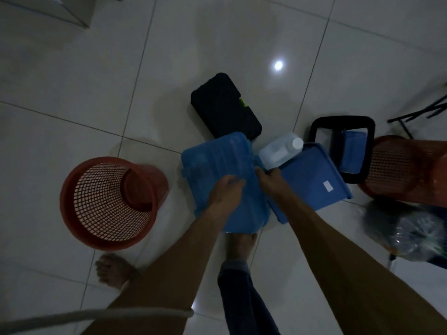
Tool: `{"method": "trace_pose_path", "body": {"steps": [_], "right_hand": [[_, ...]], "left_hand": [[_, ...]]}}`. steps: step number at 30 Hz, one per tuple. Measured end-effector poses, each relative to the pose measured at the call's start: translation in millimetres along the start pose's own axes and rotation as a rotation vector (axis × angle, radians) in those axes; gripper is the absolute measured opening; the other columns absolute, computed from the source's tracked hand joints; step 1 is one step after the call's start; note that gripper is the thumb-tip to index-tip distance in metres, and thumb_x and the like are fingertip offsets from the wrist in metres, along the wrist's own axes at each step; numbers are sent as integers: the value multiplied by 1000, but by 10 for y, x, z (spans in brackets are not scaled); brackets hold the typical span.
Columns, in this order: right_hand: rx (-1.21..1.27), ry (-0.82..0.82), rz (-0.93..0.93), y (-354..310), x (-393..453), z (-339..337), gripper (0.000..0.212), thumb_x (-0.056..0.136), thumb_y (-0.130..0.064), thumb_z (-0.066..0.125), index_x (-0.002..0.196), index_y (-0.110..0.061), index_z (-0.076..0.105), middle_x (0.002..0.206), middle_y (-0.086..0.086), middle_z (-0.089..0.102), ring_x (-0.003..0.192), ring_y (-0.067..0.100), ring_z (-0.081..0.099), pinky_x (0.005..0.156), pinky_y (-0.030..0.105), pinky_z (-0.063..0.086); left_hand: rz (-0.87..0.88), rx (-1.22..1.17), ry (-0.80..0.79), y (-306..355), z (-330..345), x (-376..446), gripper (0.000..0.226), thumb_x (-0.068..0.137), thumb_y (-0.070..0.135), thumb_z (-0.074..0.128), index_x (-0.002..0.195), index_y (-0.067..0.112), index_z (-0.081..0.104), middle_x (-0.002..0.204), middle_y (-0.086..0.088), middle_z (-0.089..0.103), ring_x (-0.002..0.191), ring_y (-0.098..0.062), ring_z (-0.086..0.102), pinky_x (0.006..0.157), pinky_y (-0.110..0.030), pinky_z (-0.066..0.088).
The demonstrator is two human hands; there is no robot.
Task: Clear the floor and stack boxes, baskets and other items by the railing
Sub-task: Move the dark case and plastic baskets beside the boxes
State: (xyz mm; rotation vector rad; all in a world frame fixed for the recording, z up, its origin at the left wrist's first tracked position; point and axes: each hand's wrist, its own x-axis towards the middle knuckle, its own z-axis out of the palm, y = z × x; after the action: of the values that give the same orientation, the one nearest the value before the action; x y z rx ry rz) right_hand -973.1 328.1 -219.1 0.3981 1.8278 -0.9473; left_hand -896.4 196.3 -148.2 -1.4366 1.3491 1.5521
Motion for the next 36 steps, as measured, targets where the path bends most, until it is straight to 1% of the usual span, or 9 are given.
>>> {"method": "trace_pose_path", "body": {"steps": [3, 8, 13, 16, 20, 25, 28, 31, 36], "right_hand": [[82, 8, 40, -26, 29, 98, 77, 88, -61, 62, 146, -15, 41, 137, -1, 55, 116, 18, 58, 96, 36, 52], [44, 63, 117, 70, 98, 130, 111, 53, -95, 62, 140, -27, 51, 137, -6, 59, 116, 19, 62, 101, 42, 52], [-102, 158, 89, -117, -228, 188, 66, 89, -67, 51, 130, -16, 59, 123, 1, 62, 108, 22, 61, 98, 41, 52], [-54, 104, 17, -170, -452, 357, 35, 101, -47, 47, 98, -16, 64, 92, 2, 65, 80, 16, 60, 72, 33, 50], [-41, 59, -50, -379, -783, 776, 37, 102, -44, 50, 78, -17, 60, 58, -5, 55, 59, 13, 53, 61, 35, 44], [-233, 63, -162, -661, -1238, 1274, 41, 100, -46, 50, 69, -20, 52, 66, 5, 57, 70, 28, 63, 70, 47, 54], [-329, 73, -229, -927, -1530, 1354, 38, 102, -40, 50, 76, -14, 61, 71, 3, 62, 72, 24, 63, 74, 47, 55], [-309, 84, -208, -1208, -1895, 1401, 36, 105, -31, 44, 85, -13, 68, 75, 3, 69, 68, 18, 62, 73, 39, 53], [-314, 146, -232, -1552, -2567, 1593, 31, 104, -29, 41, 81, -20, 61, 82, 7, 66, 72, 19, 59, 77, 39, 48]], "left_hand": [[6, 12, -23, -21, -60, 94, 56, 69, 58, 58, 118, 30, 63, 123, -13, 65, 113, -31, 63, 100, -50, 52], [21, 33, -23, -91, -210, 95, 55, 81, 56, 57, 131, 33, 57, 124, 1, 61, 112, -21, 59, 101, -46, 50], [9, 15, -63, -143, -405, 3, 48, 91, 50, 58, 135, 30, 55, 128, 2, 58, 113, -19, 57, 103, -44, 49], [7, -3, -72, -136, -509, -69, 49, 94, 47, 57, 139, 29, 50, 132, 2, 55, 119, -21, 55, 106, -45, 47], [17, -39, -55, -109, -734, -256, 46, 94, 49, 57, 132, 22, 58, 129, 1, 61, 114, -22, 59, 103, -46, 49], [-14, -183, -56, -108, -1269, -593, 46, 99, 51, 51, 132, 19, 59, 123, 0, 64, 112, -17, 62, 86, -33, 52], [13, -259, -130, -101, -1553, -803, 47, 98, 50, 54, 129, 17, 62, 120, -2, 68, 109, -16, 65, 92, -34, 52], [63, -312, -180, -42, -1750, -1014, 40, 97, 48, 58, 116, 15, 69, 112, -2, 73, 104, -16, 68, 86, -32, 54], [159, -296, -187, 75, -2082, -1463, 44, 85, 47, 72, 113, 13, 69, 107, -6, 73, 99, -21, 70, 93, -40, 58]]}}
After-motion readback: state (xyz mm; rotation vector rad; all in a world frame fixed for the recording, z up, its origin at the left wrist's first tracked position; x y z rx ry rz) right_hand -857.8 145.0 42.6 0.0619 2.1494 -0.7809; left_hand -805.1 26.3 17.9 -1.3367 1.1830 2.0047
